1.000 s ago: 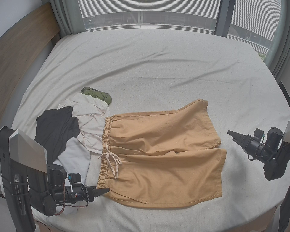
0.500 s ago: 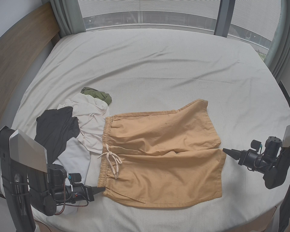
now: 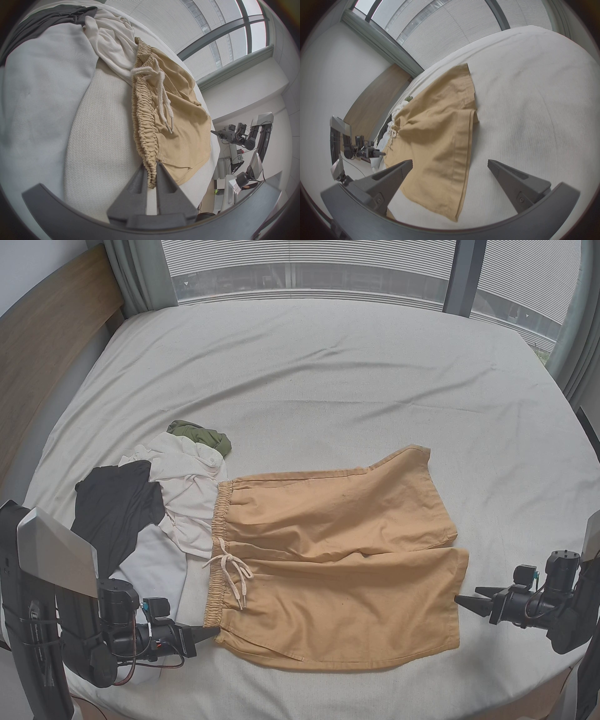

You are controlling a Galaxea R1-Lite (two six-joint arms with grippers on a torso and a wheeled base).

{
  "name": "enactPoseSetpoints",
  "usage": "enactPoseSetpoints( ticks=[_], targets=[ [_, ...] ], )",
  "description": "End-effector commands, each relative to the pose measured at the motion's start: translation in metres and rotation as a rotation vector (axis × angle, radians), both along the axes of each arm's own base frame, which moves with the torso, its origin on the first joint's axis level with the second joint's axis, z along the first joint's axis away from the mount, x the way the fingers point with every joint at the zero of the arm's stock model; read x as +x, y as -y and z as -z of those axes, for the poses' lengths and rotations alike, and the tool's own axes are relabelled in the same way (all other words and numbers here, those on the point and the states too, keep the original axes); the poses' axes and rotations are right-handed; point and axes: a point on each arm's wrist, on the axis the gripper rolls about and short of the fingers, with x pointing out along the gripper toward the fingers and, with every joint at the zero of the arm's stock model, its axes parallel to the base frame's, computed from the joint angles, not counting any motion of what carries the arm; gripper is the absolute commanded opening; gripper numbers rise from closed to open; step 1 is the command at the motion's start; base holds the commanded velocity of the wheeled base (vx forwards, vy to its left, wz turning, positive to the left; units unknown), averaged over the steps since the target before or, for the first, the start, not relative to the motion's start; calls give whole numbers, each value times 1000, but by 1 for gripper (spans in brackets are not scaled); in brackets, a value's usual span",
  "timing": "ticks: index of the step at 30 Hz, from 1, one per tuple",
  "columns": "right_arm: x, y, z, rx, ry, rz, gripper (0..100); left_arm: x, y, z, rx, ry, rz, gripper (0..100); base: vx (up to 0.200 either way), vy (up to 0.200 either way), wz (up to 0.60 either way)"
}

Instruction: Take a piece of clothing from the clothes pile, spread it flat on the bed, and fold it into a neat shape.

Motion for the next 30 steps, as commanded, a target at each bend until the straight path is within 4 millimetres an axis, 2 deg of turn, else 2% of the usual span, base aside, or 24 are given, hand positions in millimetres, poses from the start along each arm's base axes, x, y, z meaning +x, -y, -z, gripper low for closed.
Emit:
enactPoseSetpoints(
  ticks=[1,3,13,22,30],
  targets=[
    [-13,-5,19,-18,-105,-40,100,0,0,0,-1,2,2,0,0,0,0],
    [-14,-6,27,-31,-139,-58,100,0,1,0,-1,1,3,0,0,0,0],
    [-22,-20,40,-32,-258,-129,100,1,1,1,-1,-1,4,0,0,0,0],
    [-22,-22,42,-30,-266,-136,100,1,1,1,-1,-1,4,0,0,0,0],
    [-18,-22,52,-23,-267,-132,100,0,2,1,-1,-1,9,0,0,0,0]
  ],
)
